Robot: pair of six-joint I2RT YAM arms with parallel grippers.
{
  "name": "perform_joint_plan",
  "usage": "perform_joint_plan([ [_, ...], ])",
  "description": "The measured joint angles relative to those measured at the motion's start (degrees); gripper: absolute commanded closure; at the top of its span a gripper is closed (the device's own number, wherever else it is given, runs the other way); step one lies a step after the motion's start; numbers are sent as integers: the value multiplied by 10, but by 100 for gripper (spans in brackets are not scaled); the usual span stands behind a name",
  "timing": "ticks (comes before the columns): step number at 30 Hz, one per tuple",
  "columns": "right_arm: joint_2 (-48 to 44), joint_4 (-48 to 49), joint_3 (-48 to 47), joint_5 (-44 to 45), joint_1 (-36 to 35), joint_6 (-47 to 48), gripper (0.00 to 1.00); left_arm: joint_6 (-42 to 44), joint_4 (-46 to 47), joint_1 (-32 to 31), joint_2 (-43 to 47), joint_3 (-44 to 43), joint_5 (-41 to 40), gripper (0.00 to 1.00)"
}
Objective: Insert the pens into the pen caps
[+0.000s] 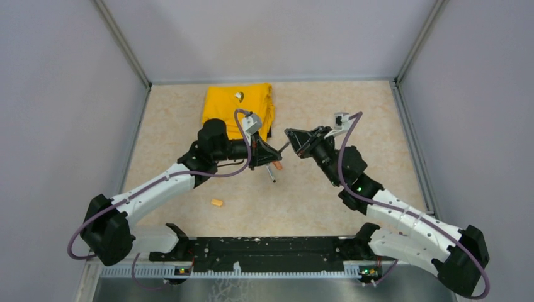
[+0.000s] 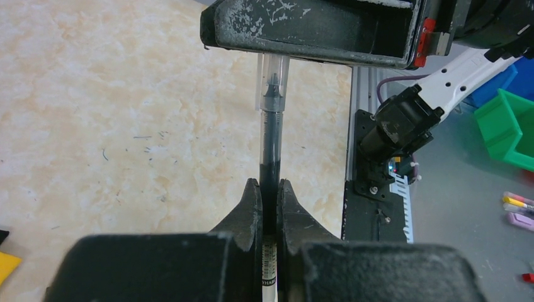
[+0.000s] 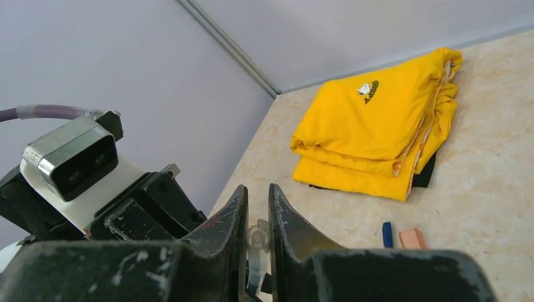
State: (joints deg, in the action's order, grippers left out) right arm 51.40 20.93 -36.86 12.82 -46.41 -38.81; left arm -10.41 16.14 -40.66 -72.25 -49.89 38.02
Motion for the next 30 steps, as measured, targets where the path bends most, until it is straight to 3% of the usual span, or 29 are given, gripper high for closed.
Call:
perform_joint_plan([
  [22,43,90,80,167,-124,-19,100,2,-126,3,-1,14,22,100],
  [30,38,22,35,180,-129,9,100,8,-107,6,-3,15,30,100],
])
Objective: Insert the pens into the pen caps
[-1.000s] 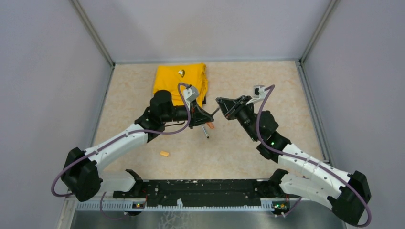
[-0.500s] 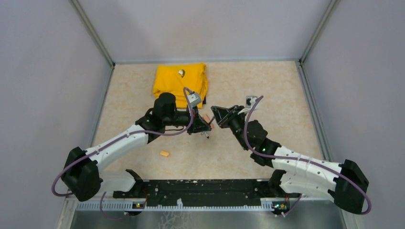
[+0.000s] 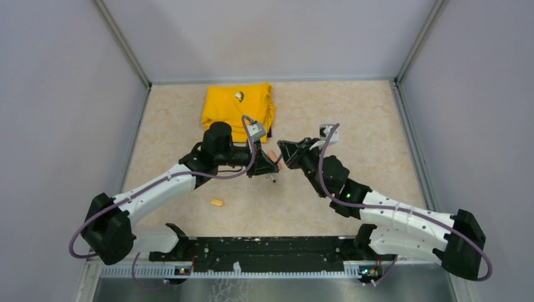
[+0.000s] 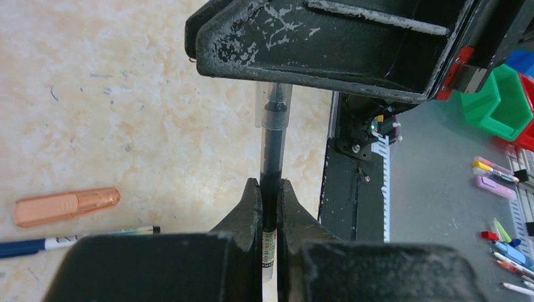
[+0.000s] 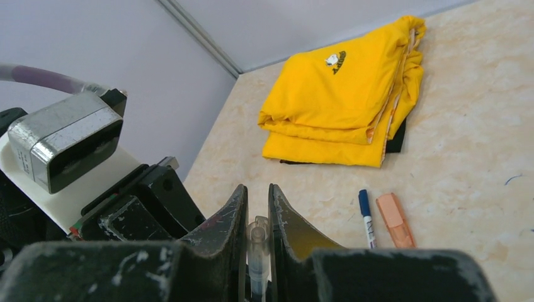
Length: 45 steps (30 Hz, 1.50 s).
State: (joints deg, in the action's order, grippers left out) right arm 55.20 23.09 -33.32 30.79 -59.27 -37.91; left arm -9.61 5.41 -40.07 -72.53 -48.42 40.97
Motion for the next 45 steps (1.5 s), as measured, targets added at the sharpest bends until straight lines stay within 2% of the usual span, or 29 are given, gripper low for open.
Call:
perform_joint_plan([
  [2,-5,-35,-28,-10,8,23,98,5,15,1,-3,-5,4,100],
  [8,-12,-113,-126,-88,69,83,73,26,72,4,-12,-49,-8,100],
  [15,-12,-189,-190,-144,84,135,61,48,129,8,-13,-91,-39,100],
  [22,-52,-193,-217,-128,85,181,59,56,126,3,-23,-91,-66,100],
  [27,-121,-183,-161,-89,85,200,59,35,133,2,-21,-79,-122,100],
  [33,-155,-202,-93,-58,85,188,59,-27,137,2,1,-14,-183,100],
  [45,-121,-230,-48,-44,85,123,59,-222,112,2,95,136,-314,100],
])
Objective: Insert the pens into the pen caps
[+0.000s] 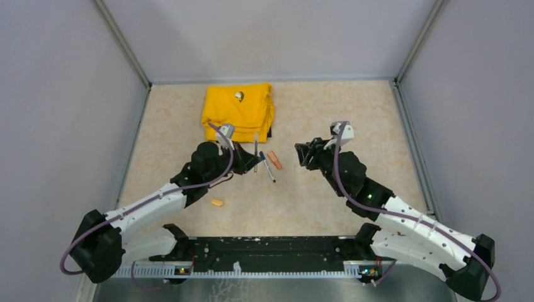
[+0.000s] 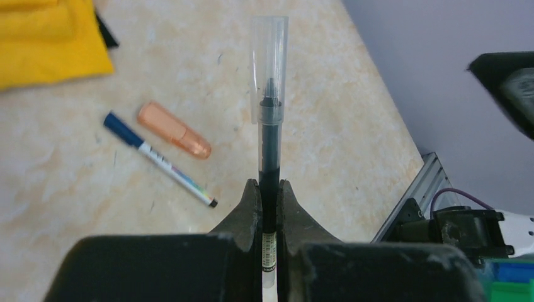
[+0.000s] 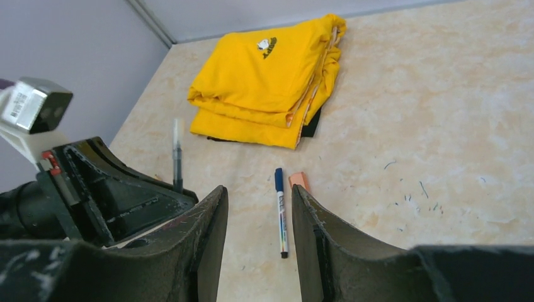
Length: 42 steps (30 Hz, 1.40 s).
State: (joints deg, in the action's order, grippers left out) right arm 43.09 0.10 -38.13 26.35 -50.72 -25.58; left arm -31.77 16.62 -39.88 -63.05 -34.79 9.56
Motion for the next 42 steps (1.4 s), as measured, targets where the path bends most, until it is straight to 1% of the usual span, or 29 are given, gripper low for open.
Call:
perform_joint_plan([
  [5,25,-5,3,0,0,-32,59,-99,-17,0,-7,59,-44,100],
  [8,29,-7,12,-1,0,-53,59,-140,-23,0,-22,74,-60,99],
  [14,30,-11,25,1,0,-78,59,-193,-15,0,-40,87,-101,97],
  [20,33,-28,26,19,0,-94,59,-227,-6,0,-76,90,-133,95],
  [28,39,-52,25,40,0,-103,59,-270,21,4,-127,92,-136,93],
  [38,40,-63,25,54,0,-111,58,-278,38,23,-205,87,-111,90],
  [42,40,-69,25,56,0,-111,59,-278,41,33,-220,82,-90,87],
])
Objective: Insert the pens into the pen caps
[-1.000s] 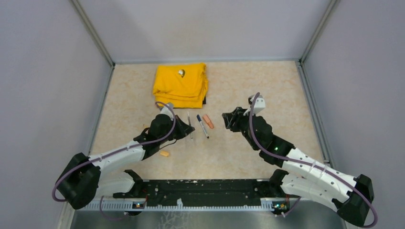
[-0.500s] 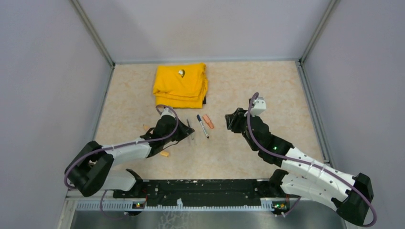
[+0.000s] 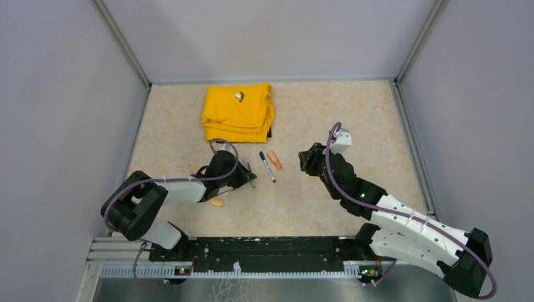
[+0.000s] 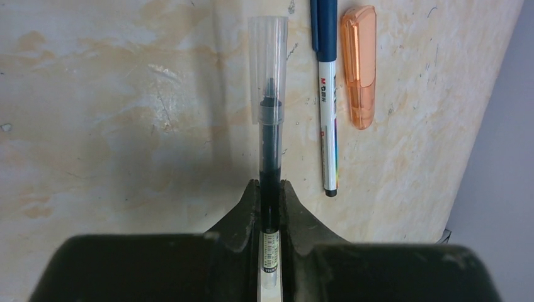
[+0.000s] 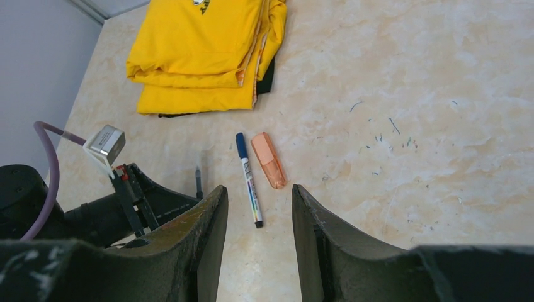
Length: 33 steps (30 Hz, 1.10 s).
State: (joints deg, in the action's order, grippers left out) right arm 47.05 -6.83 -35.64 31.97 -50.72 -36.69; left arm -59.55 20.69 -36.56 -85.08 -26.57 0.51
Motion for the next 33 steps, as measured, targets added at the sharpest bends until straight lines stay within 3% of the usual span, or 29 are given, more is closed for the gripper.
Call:
perform_joint_plan([
  [16,0,-1,0,3,0,-6,59,8,-1,15,-11,-10,27,74],
  [25,0,-1,0,3,0,-10,59,17,-4,29,-8,-10,33,73],
  [33,0,-1,0,4,0,-10,59,70,-66,32,96,-10,-9,76],
])
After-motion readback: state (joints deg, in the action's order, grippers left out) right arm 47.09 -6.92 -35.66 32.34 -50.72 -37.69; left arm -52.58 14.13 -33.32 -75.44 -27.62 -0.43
